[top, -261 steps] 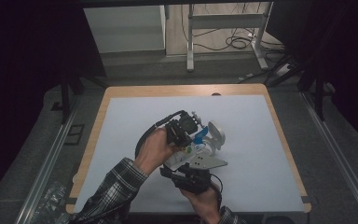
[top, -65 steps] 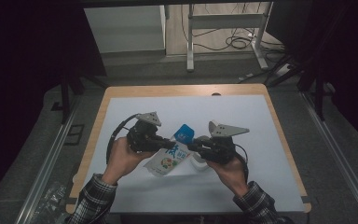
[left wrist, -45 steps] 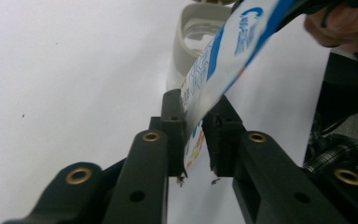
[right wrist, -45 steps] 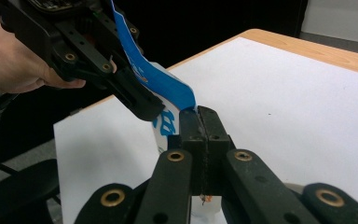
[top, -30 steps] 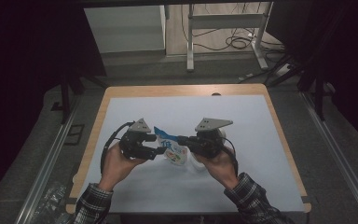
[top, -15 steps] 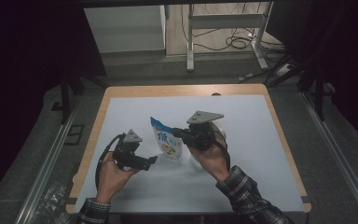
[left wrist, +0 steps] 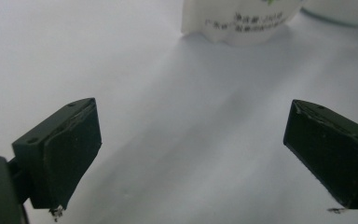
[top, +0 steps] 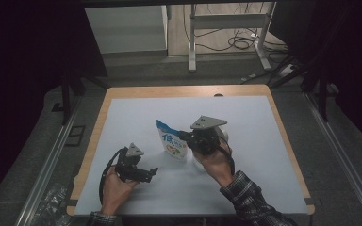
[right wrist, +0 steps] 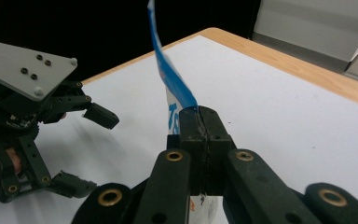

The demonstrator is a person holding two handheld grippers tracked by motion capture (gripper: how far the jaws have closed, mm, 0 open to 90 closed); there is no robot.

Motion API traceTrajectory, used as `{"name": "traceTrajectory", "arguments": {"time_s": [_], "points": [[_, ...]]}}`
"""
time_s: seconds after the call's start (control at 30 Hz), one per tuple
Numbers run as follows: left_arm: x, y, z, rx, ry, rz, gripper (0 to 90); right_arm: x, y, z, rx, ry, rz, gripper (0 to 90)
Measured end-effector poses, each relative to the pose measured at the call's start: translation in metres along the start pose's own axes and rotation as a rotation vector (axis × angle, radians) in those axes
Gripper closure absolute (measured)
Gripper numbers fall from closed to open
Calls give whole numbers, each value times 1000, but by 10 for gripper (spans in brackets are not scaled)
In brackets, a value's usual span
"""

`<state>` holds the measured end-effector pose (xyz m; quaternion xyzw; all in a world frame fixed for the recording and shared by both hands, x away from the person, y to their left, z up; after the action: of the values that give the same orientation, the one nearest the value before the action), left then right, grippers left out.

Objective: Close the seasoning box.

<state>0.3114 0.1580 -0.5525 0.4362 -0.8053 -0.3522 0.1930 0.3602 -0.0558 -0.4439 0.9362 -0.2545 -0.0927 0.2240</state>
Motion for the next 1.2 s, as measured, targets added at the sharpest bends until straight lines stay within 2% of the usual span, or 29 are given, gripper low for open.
{"name": "traceTrajectory", "arguments": {"time_s": [0.13, 0.37, 0.4, 0.5, 0.7, 1.07, 1.2], "points": [[3, -7, 6, 3, 8, -11, 26, -2, -1, 2, -22, 20, 7, 819], [2, -19, 19, -9, 4, -44, 15, -1, 2, 5, -30, 13, -4, 747], [1, -20, 21, 15, 24, -36, 2, -1, 3, 5, -31, 13, -5, 740], [1, -20, 21, 18, 14, -43, 3, 0, 5, 6, -33, 9, -8, 722], [1, -20, 22, 21, 20, -42, 2, 0, 11, 10, -38, 0, -13, 680], [1, -20, 22, 22, 22, -41, 2, 3, 24, 25, -63, -14, -9, 581], [1, -20, 22, 23, 22, -42, 2, 5, 29, 33, -68, -31, -15, 574]]}}
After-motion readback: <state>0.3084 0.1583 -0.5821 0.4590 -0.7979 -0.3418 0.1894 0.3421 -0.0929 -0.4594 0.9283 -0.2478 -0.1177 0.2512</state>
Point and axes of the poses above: each handheld gripper's, and its own axes: y roughly backward along the jaws, z roughly out of its underside, x roughly to its right, the point moved 4 cm from there along -y, roughly forward along the jaws, and after that the axes turned 5 degrees about -z, right-handed, at the moved point
